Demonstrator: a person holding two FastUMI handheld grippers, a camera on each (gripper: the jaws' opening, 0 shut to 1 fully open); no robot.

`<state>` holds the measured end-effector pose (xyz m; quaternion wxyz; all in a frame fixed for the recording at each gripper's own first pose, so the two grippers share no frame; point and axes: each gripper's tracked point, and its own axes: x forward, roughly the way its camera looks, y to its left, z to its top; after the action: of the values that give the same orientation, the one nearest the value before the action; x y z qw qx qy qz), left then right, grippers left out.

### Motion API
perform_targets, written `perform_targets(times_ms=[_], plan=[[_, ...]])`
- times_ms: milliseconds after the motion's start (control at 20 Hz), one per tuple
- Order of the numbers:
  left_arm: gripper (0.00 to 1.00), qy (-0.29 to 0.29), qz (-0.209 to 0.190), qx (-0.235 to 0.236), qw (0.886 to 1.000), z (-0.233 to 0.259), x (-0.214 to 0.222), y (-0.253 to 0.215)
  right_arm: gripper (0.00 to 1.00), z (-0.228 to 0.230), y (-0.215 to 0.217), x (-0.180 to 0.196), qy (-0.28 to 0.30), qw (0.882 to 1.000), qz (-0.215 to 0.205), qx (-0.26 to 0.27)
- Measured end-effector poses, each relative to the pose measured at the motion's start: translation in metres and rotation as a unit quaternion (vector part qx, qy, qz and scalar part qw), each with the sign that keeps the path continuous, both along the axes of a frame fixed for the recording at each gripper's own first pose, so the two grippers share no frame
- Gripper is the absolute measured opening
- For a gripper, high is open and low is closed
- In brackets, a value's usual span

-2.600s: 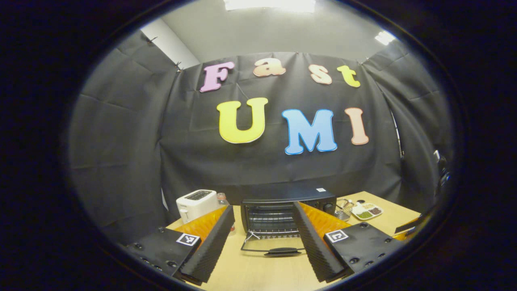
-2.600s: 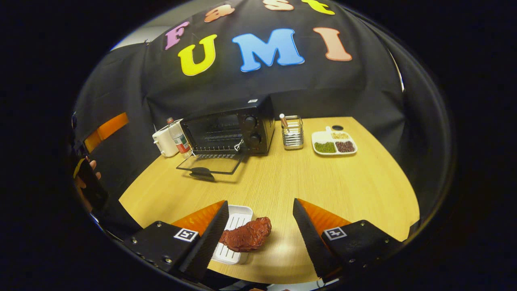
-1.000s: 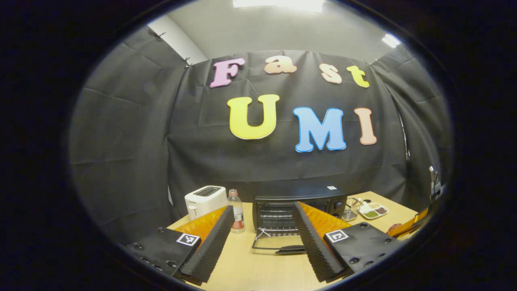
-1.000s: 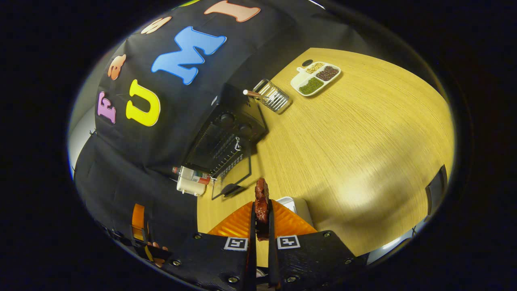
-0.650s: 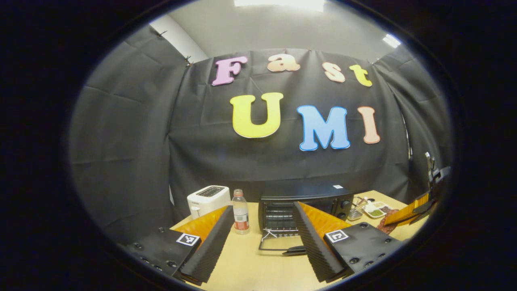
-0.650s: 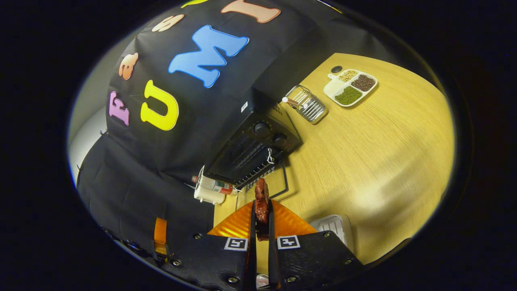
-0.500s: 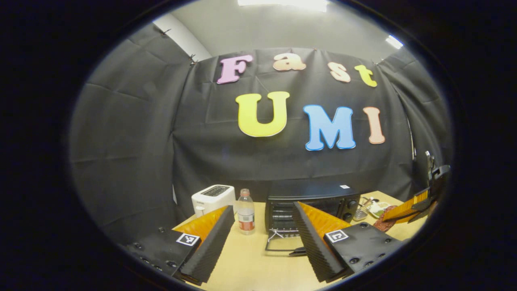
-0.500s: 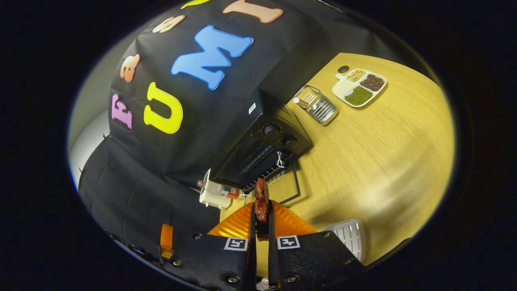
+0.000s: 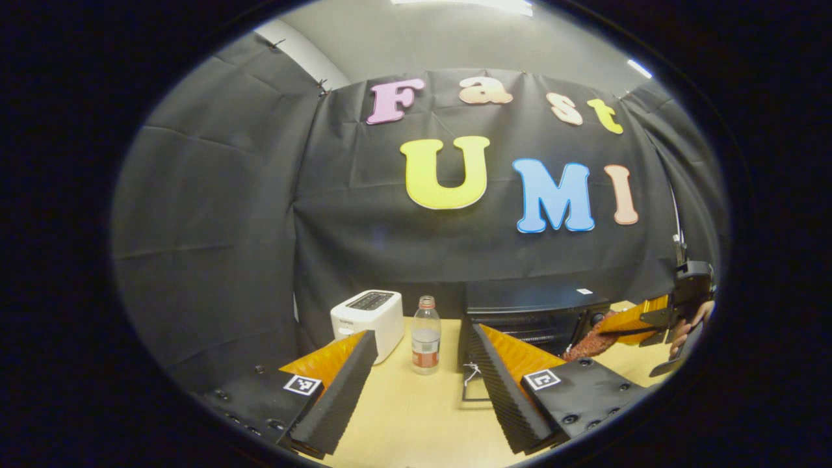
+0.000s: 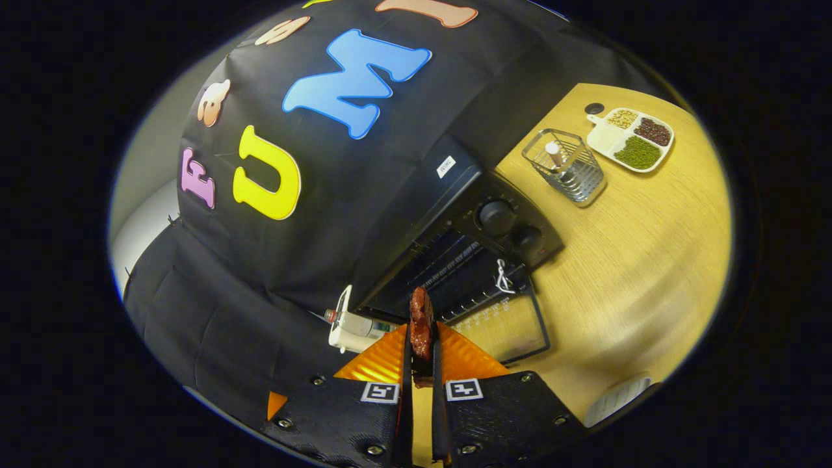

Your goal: Open the electric oven with the left hand, put the food in, and close the electric oven.

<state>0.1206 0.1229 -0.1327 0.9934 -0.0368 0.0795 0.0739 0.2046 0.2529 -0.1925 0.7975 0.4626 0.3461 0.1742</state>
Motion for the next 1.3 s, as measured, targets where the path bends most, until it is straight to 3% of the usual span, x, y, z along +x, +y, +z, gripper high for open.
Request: perform_targets(times_ms=[300,800,1100,1300], plan=[[0.99,0.007,0.014,0.011,1.000,-0.003,0.001,0.027,0.12,-0.027,0.040,0.032,0.010,1.000,-0.008,0.012],[1.00,0.035,0.029,0.033,0.998,-0.016,-0.003,0.054,0.12,-0.056,0.075,0.087,-0.015,0.997,-0.061,0.035],[0.97,0.042,0.027,0.046,0.998,-0.019,-0.002,0.057,0.12,-0.073,0.081,0.110,0.002,0.996,-0.076,0.054],[0.97,0.051,0.027,0.039,0.998,-0.026,0.000,0.056,0.13,-0.084,0.071,0.117,0.004,0.996,-0.087,0.018]])
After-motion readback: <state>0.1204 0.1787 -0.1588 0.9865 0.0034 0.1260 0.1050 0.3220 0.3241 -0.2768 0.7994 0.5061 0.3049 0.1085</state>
